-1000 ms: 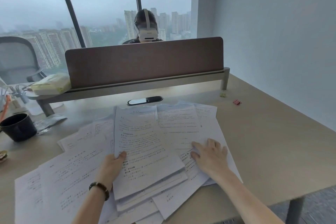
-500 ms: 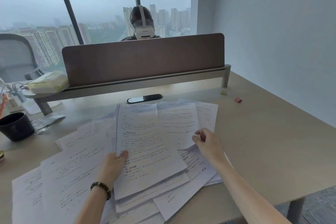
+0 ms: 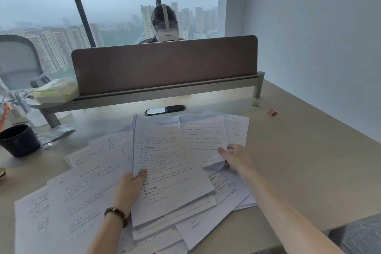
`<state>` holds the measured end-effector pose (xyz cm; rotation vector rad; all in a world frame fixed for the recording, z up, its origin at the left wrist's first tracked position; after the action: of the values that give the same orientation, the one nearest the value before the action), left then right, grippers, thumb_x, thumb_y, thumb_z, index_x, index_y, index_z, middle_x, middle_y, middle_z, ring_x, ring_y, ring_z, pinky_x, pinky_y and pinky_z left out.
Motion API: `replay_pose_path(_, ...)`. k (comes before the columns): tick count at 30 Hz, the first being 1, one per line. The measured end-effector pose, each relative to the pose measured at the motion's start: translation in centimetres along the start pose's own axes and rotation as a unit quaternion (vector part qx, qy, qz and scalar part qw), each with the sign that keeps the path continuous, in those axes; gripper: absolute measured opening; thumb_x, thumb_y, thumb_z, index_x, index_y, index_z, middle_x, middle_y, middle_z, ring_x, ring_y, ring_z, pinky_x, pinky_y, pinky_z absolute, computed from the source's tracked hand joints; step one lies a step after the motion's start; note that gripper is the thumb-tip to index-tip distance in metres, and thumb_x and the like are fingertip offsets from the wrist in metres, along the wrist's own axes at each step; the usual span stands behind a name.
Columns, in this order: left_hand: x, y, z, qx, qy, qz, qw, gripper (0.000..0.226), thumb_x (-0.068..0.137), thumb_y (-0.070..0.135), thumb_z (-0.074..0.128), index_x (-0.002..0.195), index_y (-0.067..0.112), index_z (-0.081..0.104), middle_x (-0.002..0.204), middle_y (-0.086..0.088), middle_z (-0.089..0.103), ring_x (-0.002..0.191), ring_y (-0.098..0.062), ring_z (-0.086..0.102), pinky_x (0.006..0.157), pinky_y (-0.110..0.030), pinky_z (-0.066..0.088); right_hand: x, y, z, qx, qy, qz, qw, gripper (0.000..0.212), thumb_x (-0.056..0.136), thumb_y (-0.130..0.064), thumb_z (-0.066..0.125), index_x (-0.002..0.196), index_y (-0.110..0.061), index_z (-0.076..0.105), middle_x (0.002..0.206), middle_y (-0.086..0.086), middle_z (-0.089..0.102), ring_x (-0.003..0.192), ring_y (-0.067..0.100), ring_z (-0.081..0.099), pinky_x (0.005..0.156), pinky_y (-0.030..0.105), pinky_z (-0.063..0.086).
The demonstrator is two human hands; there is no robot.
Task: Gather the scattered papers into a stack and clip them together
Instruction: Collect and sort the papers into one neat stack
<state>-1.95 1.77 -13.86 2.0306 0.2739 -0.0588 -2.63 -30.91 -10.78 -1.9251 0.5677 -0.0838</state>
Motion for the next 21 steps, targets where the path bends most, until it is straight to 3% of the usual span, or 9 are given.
replay_pose_path(2, -0.1, -0.1, 0.0, 0.007, -0.003, 0.007, 1.000, 0.038, 0.087, 0.053, 0.057, 0.079, 0.016, 0.063, 0.074, -0.006, 0.066, 0.080, -0.043, 0.071, 0.073, -0.051, 0.058, 0.3, -0.2, 0.0, 0.001, -0.020, 0.011, 1.000, 0.023, 0.090, -0.026, 0.071, 0.103, -0.009, 0.065, 0.091, 0.010, 0.072, 0.064, 0.022, 0.063, 0.058, 0.034, 0.050)
replay_pose_path(5, -0.4, 0.3, 0.0, -0.008, -0.002, 0.007, 1.000, 0.045, 0.092, 0.046, 0.057, 0.083, 0.004, 0.070, 0.074, -0.010, 0.069, 0.083, -0.046, 0.070, 0.069, -0.040, 0.053, 0.7, -0.1, 0.1, 0.022, -0.045, 0.007, 0.999, 0.003, 0.086, -0.011, 0.073, 0.087, -0.011, 0.071, 0.094, 0.014, 0.077, 0.069, 0.028, 0.070, 0.063, 0.035, 0.053)
replay_pose_path(8, -1.0, 0.7, -0.1, -0.028, -0.001, 0.011, 1.000, 0.037, 0.097, 0.036, 0.057, 0.087, 0.004, 0.073, 0.085, -0.020, 0.076, 0.082, -0.044, 0.071, 0.076, -0.052, 0.058, 0.3, -0.4, -0.8, 0.056, -0.058, 0.010, 0.997, 0.007, 0.089, -0.009, 0.074, 0.094, -0.004, 0.075, 0.097, 0.011, 0.077, 0.078, 0.026, 0.074, 0.065, 0.028, 0.058)
replay_pose_path(10, -1.1, 0.9, -0.1, -0.038, -0.001, 0.009, 0.999, 0.033, 0.097, 0.035, 0.057, 0.084, 0.009, 0.073, 0.087, -0.021, 0.076, 0.082, -0.042, 0.072, 0.079, -0.056, 0.056, -0.2, -0.8, -2.3, 0.025, -0.052, -0.008, 0.998, 0.010, 0.092, -0.012, 0.072, 0.095, -0.002, 0.075, 0.089, 0.007, 0.075, 0.066, 0.015, 0.066, 0.046, 0.016, 0.046)
replay_pose_path(12, -1.0, 0.9, -0.2, -0.047, -0.001, 0.010, 0.999, 0.030, 0.098, 0.033, 0.057, 0.082, 0.013, 0.073, 0.085, -0.016, 0.077, 0.080, -0.039, 0.072, 0.081, -0.057, 0.058, -0.7, -1.1, -3.9, -0.013, -0.057, -0.020, 0.998, 0.014, 0.094, -0.014, 0.069, 0.083, -0.006, 0.072, 0.076, 0.003, 0.069, 0.056, 0.010, 0.058, 0.039, 0.014, 0.037)
replay_pose_path(15, -0.7, 0.7, -0.1, -0.054, -0.003, 0.008, 0.999, 0.030, 0.097, 0.033, 0.058, 0.081, 0.012, 0.072, 0.085, -0.017, 0.077, 0.080, -0.039, 0.072, 0.081, -0.058, 0.058, -0.9, -1.0, -5.2, -0.128, -0.087, -0.016, 0.988, 0.025, 0.098, -0.025, 0.063, 0.075, -0.016, 0.058, 0.072, -0.003, 0.059, 0.060, 0.010, 0.053, 0.049, 0.019, 0.035)
replay_pose_path(18, -0.7, 0.6, 0.0, -0.054, -0.002, 0.003, 0.999, 0.032, 0.096, 0.036, 0.058, 0.082, 0.011, 0.072, 0.086, -0.020, 0.076, 0.080, -0.042, 0.072, 0.080, -0.059, 0.058, -1.1, -0.9, -5.0, -0.206, -0.114, -0.007, 0.972, 0.026, 0.100, -0.036, 0.056, 0.106, -0.011, 0.063, 0.104, 0.004, 0.067, 0.092, 0.021, 0.064, 0.072, 0.029, 0.047)
replay_pose_path(21, -0.4, 0.2, -0.1, -0.056, 0.000, 0.005, 0.998, 0.039, 0.093, 0.043, 0.060, 0.084, 0.006, 0.070, 0.087, -0.023, 0.075, 0.080, -0.045, 0.071, 0.079, -0.062, 0.057, -2.2, -1.3, -4.3, -0.258, -0.127, -0.020, 0.958, 0.028, 0.103, -0.036, 0.052, 0.103, -0.009, 0.063, 0.100, 0.005, 0.067, 0.088, 0.022, 0.064, 0.070, 0.031, 0.052)
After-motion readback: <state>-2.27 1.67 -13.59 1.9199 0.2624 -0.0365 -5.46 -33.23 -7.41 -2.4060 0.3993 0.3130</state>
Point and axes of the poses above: each hand's wrist, its own x-axis towards the middle knuckle, its own z-axis out of the palm, y = z × x, the point moved 2 cm from there along x, towards the middle knuckle
